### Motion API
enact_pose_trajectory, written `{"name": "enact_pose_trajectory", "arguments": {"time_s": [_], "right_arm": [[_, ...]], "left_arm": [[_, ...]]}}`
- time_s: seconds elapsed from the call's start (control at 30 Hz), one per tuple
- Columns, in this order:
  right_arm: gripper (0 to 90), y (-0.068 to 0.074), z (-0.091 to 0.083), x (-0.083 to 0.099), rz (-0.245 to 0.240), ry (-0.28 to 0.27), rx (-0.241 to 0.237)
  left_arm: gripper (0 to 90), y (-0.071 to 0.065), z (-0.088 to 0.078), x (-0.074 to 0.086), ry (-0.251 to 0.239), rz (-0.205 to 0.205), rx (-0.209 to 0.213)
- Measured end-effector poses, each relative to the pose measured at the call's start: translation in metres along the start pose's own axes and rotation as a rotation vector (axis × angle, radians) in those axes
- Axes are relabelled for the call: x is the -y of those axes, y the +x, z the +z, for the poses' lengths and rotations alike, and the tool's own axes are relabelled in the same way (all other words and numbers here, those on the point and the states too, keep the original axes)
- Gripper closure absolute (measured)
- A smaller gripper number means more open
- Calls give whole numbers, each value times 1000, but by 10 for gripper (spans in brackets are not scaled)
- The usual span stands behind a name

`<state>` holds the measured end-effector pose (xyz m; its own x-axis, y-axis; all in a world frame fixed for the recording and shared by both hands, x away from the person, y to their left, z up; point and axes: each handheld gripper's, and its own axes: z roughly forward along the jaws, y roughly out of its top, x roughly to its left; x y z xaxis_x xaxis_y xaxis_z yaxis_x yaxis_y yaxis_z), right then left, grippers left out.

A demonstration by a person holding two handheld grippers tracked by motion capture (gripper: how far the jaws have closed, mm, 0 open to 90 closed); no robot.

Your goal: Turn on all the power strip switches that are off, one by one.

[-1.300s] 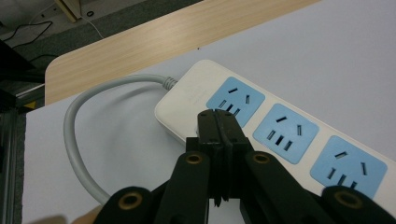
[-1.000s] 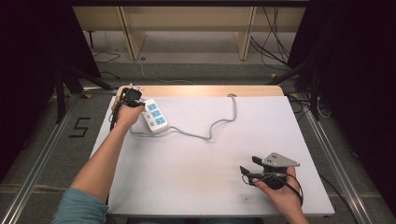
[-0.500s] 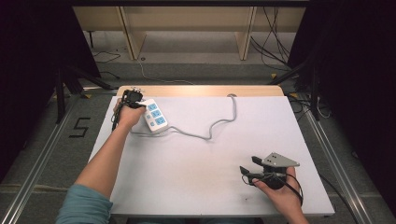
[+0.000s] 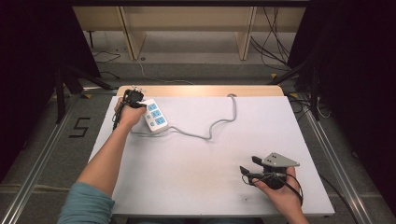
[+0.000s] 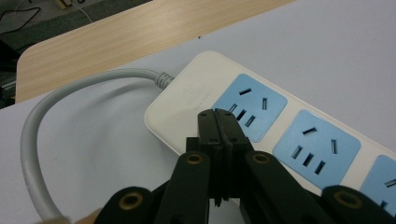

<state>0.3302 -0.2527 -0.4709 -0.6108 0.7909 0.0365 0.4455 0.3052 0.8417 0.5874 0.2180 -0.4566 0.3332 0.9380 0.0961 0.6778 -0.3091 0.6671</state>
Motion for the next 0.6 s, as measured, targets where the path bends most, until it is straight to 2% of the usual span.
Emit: {"name": "enact_pose_trajectory", "arguments": {"time_s": [0.3, 0.47, 0.53, 0.6], "right_arm": [[371, 0, 1, 0, -2, 5, -3], [371, 1, 1, 0, -6, 5, -5], [371, 1, 1, 0, -5, 4, -5], [370, 1, 0, 0, -1, 4, -3]], "left_arm": [[897, 1, 1, 0, 5, -5, 8], [897, 2, 2, -1, 11, -29, 9], [898, 1, 2, -1, 19, -16, 5], [898, 2, 2, -3, 27, -34, 10]]}}
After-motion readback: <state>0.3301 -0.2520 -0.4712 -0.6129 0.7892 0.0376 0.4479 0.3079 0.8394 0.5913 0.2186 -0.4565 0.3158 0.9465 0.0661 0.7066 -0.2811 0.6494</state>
